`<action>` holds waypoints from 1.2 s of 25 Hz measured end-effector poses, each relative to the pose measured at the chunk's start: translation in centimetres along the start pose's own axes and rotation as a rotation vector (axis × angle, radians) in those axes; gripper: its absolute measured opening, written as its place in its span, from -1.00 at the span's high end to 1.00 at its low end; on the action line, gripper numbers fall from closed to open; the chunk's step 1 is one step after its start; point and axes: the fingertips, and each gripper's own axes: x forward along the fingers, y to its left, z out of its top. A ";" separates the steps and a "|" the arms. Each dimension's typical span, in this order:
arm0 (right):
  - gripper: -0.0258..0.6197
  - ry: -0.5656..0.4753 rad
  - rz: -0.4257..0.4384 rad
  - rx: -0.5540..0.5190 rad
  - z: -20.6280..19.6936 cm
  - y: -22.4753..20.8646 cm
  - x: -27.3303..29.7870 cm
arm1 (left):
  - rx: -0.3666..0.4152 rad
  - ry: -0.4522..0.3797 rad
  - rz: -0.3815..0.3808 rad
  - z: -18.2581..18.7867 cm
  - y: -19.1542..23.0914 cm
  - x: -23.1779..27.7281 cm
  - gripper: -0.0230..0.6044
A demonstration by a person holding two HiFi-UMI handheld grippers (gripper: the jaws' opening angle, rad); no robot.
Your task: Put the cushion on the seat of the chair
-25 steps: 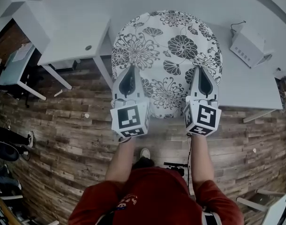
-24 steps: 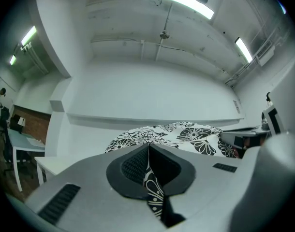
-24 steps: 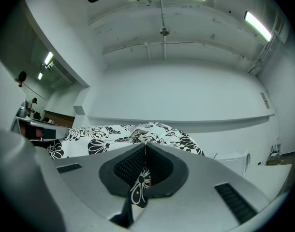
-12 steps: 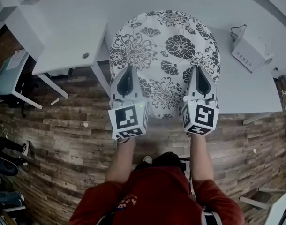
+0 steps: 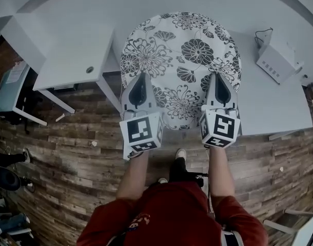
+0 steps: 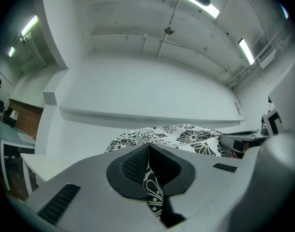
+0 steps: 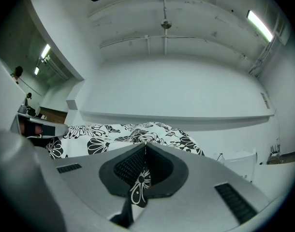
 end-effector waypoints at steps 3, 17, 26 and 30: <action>0.83 -0.028 0.010 -0.010 -0.2 -0.1 -0.1 | 0.003 -0.032 0.008 -0.2 -0.1 -0.3 0.83; 0.83 -0.100 0.010 -0.028 -0.9 0.0 0.0 | 0.020 -0.100 0.001 -1.1 -0.1 -0.1 0.83; 0.83 -0.129 0.017 -0.017 -0.7 0.1 -0.4 | 0.035 -0.120 0.013 -0.9 -0.2 -0.8 0.84; 0.83 -0.133 0.022 -0.010 -1.3 -0.2 0.2 | 0.040 -0.122 0.019 -1.4 -0.3 -0.1 0.83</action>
